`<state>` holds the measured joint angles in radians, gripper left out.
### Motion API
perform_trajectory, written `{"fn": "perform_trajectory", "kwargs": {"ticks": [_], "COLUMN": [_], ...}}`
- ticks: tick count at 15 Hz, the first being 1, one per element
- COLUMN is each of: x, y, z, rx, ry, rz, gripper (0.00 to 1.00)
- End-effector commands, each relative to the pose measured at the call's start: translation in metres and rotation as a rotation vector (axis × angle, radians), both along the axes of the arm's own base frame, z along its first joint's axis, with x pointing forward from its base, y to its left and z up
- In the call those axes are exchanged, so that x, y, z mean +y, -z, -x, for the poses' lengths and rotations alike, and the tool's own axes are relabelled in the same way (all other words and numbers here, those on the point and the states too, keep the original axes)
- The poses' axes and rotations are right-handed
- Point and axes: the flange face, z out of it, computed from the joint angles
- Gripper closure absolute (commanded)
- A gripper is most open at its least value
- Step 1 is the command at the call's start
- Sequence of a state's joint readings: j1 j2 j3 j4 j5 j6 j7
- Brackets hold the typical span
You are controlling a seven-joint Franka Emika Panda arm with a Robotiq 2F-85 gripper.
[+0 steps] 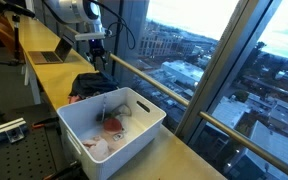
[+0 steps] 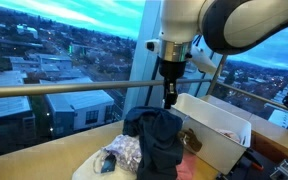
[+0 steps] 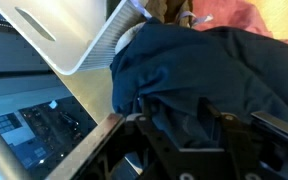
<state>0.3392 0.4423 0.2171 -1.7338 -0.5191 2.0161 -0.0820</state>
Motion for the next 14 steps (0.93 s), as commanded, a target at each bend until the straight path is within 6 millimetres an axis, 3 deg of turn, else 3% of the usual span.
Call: {"fn": "perform_trajectory", "kwargs": {"ticks": [1, 3, 5, 7, 10, 14], "x": [-0.061, -0.110, -0.164, -0.212, -0.267, -0.294], "y": [-0.030, -0.040, -0.042, -0.030, 0.012, 0.089], "z": [-0.003, -0.010, -0.017, -0.024, -0.030, -0.027], "rx": [-0.028, -0.040, -0.044, -0.034, 0.004, 0.074], "ry": [0.058, 0.109, 0.158, 0.202, 0.249, 0.270], "rz": [-0.018, -0.019, -0.027, -0.047, -0.096, -0.166], "gripper": [0.15, 0.02, 0.00, 0.00, 0.00, 0.00]}}
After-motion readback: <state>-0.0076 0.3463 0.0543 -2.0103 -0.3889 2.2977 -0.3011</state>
